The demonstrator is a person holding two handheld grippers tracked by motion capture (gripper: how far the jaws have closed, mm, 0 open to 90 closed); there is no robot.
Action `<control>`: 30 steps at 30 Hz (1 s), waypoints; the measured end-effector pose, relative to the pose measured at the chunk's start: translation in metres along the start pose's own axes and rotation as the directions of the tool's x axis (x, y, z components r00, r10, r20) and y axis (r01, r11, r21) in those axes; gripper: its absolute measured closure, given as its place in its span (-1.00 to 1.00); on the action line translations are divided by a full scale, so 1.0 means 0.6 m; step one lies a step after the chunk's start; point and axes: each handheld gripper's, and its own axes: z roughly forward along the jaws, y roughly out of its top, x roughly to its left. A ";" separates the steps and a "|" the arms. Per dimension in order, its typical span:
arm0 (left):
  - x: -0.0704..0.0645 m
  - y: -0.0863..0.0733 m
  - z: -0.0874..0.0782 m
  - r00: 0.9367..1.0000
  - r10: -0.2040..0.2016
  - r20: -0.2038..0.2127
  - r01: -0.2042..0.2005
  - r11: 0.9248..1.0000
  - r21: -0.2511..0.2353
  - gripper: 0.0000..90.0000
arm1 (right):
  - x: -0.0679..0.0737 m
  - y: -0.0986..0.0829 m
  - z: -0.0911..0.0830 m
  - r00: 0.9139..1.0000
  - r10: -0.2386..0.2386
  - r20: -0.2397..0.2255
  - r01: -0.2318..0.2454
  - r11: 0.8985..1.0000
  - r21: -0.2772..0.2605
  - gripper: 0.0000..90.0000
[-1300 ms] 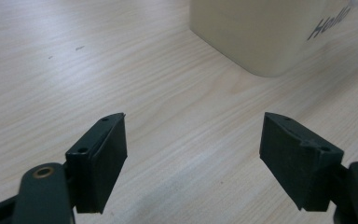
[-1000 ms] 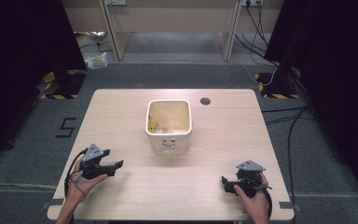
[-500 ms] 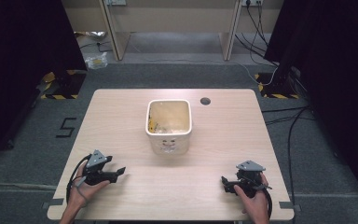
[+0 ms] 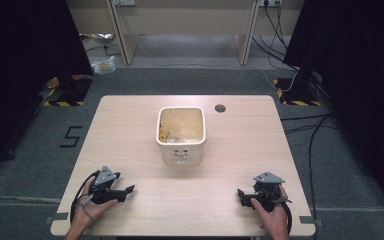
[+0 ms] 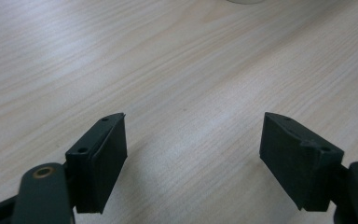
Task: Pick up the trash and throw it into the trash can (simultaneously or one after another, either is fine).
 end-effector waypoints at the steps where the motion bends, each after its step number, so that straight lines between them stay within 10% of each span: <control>1: -0.001 -0.001 -0.001 1.000 0.001 -0.001 -0.001 1.000 0.003 -0.49 | 0.000 0.000 0.000 1.000 0.000 0.000 0.000 1.000 0.000 -0.98; 30: -0.018 -0.013 -0.004 1.000 -0.021 0.009 0.021 0.999 0.039 -0.73 | 0.000 0.000 0.000 1.000 -0.001 0.000 0.001 1.000 -0.002 -0.98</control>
